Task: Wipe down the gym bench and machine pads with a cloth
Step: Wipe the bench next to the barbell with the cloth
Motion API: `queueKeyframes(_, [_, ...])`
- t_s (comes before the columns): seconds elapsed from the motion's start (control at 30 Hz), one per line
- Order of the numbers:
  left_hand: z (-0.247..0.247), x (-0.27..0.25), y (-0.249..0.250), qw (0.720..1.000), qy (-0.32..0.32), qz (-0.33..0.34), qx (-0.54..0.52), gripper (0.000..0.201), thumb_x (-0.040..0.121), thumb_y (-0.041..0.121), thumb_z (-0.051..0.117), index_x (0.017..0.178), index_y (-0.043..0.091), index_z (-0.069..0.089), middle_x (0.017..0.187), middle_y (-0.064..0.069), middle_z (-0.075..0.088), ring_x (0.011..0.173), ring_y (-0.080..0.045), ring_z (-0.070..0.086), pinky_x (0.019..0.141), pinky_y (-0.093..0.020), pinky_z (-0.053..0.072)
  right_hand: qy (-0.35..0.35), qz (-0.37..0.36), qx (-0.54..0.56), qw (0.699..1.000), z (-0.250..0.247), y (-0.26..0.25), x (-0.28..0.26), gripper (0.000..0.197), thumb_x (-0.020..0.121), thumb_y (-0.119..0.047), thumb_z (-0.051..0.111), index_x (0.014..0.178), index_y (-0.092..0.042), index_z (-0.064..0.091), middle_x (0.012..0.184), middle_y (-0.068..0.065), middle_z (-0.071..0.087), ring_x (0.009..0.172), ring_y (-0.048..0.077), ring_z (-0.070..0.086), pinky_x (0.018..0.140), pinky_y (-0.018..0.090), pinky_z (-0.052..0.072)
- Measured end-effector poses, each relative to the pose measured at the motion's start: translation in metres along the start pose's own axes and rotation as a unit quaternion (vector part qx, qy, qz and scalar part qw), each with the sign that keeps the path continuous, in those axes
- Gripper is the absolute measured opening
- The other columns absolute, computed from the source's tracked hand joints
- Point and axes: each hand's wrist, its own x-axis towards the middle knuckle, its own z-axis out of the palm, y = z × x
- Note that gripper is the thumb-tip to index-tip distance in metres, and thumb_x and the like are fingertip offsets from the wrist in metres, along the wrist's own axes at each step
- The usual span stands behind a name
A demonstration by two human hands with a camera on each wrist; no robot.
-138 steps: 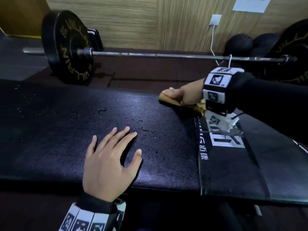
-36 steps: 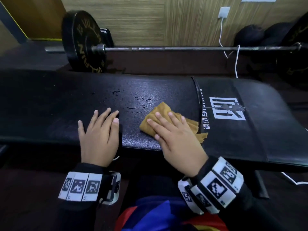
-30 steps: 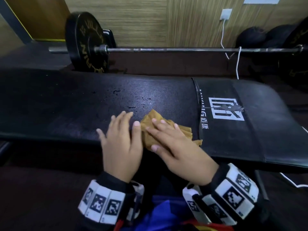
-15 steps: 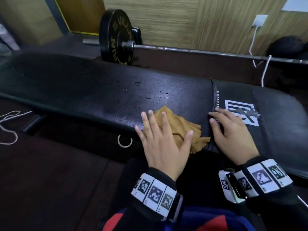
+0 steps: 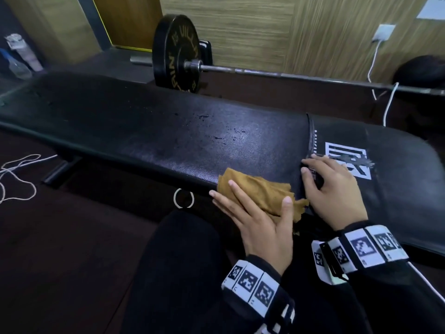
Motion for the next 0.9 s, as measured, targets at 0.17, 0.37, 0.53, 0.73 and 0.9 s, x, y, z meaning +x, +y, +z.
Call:
queueKeyframes(0.17, [0.004,0.007,-0.001,1.0,0.019,-0.017,-0.015,0.117,0.073,0.073,0.051,0.145,0.018,-0.023,0.146,-0.007,-0.044,0.137,-0.022,-0.036,0.115,-0.037,-0.011,0.003,0.01,0.013,1.0,-0.002,0.001,-0.001,0.021,0.086,-0.011,0.065,0.105,-0.005,0.071,0.113,0.012,0.067,0.11,0.028,0.06,0.101,0.044,0.04])
queueKeyframes(0.37, [-0.033,0.064,-0.024,0.987,0.133,-0.068,-0.063,0.106,0.084,0.045,0.064,0.149,0.009,-0.012,0.153,-0.017,-0.028,0.143,-0.033,-0.019,0.118,-0.049,0.001,-0.008,0.042,0.017,0.999,-0.001,0.0,-0.002,0.022,0.087,-0.014,0.063,0.107,-0.01,0.071,0.118,0.009,0.065,0.116,0.026,0.057,0.109,0.049,0.031])
queueKeyframes(0.53, [-0.037,0.07,-0.024,0.982,0.141,-0.083,-0.093,0.113,0.081,0.047,0.066,0.148,0.009,-0.017,0.152,-0.017,-0.029,0.143,-0.035,-0.017,0.118,-0.05,0.001,0.006,0.056,0.01,0.998,0.001,-0.006,-0.002,0.024,0.083,-0.02,0.069,0.104,-0.009,0.072,0.114,0.008,0.067,0.113,0.025,0.058,0.106,0.051,0.035])
queueKeyframes(0.73, [-0.035,0.069,-0.029,0.989,0.117,-0.073,-0.049,0.114,0.078,0.059,0.06,0.148,0.014,-0.018,0.153,-0.014,-0.031,0.143,-0.034,-0.019,0.116,-0.047,0.001,-0.001,0.043,-0.026,0.999,0.003,-0.008,-0.004,0.033,0.08,-0.031,0.072,0.105,-0.011,0.07,0.113,0.008,0.066,0.111,0.026,0.059,0.102,0.053,0.038])
queueKeyframes(0.9, [-0.089,0.127,-0.05,0.977,0.176,-0.117,-0.008,0.101,0.086,0.052,0.057,0.15,0.009,-0.009,0.155,-0.02,-0.02,0.144,-0.038,-0.013,0.118,-0.047,0.0,-0.014,0.051,-0.039,0.998,0.003,-0.008,-0.005,0.035,0.081,-0.034,0.069,0.109,-0.012,0.069,0.115,0.008,0.065,0.114,0.029,0.057,0.104,0.054,0.036])
